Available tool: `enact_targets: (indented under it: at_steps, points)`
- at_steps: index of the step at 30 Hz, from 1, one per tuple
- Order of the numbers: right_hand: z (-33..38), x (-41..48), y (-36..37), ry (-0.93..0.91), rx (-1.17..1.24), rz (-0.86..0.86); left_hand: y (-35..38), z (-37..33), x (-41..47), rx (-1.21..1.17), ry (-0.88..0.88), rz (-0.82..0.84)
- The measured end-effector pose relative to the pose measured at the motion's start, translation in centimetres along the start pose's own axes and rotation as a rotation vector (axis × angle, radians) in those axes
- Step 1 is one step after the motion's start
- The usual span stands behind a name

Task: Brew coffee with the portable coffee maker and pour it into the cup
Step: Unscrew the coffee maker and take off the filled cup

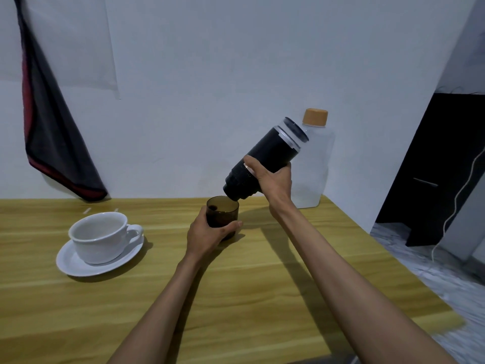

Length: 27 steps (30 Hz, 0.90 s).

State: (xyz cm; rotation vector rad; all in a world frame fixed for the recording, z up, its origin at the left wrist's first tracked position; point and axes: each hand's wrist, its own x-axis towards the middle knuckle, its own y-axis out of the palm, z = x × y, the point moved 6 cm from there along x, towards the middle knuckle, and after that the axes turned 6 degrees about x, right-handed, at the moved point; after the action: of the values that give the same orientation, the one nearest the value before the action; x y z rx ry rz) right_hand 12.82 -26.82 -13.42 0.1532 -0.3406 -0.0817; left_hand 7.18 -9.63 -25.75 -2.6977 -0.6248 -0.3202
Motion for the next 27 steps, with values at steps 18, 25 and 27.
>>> enact_targets:
  at_steps: [18, 25, 27]
  points:
    - [-2.0, 0.2, -8.6, 0.003, -0.321, -0.104, -0.1, 0.0, 0.0, 0.045, -0.024, -0.010]
    - [-2.6, -0.5, -9.1, -0.047, -0.476, -0.057, 0.0, 0.0, 0.0, -0.013, -0.032, 0.009]
    - [-2.7, -0.6, -9.2, -0.052, -0.498, -0.042, -0.2, -0.1, -0.1, -0.053, -0.042, 0.001]
